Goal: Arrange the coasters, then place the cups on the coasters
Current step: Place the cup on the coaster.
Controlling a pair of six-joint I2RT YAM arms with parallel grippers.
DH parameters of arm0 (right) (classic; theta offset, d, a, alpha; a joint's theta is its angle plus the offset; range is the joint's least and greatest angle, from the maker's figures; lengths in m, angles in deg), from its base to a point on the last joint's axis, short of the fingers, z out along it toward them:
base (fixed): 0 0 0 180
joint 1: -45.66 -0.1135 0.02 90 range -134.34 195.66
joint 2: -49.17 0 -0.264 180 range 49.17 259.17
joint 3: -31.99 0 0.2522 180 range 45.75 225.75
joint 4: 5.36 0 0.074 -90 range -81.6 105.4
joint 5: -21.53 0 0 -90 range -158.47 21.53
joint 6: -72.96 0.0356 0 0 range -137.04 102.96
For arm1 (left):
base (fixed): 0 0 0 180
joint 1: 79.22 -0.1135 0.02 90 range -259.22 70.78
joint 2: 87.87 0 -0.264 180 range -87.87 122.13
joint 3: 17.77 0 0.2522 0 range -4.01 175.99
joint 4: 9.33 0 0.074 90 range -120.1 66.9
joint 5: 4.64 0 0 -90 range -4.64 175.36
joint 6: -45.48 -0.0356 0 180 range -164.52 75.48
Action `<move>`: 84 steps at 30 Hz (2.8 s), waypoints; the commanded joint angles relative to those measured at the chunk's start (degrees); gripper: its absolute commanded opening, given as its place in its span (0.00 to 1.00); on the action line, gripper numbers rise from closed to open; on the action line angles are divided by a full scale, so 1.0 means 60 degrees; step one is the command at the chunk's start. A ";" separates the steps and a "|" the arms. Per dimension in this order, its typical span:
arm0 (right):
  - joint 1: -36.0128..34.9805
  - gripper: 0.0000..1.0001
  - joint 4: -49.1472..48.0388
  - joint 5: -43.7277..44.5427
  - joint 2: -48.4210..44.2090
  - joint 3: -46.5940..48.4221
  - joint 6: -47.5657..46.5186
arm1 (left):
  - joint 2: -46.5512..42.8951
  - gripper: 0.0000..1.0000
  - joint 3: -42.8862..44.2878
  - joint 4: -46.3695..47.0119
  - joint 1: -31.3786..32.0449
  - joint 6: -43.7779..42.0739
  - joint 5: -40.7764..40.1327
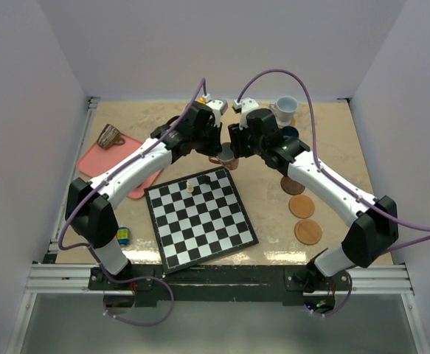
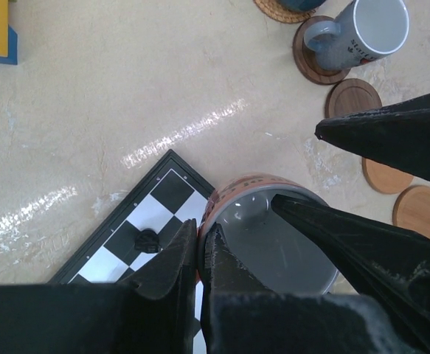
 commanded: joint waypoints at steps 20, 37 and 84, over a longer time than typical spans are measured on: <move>-0.0066 0.00 0.0502 0.0903 0.0247 -0.0057 0.0762 | -0.0245 0.00 0.0334 0.1346 0.0225 0.0458 0.0586; 0.0738 0.00 -0.0742 0.0918 -0.2051 -0.2003 0.0984 | -0.2441 0.73 -0.2198 0.3016 0.0021 0.0663 -0.0746; 0.6511 0.00 -0.2662 -0.4371 -0.1922 -0.4892 -0.5301 | -0.2824 0.75 -0.3724 0.4190 -0.3715 0.0678 0.2257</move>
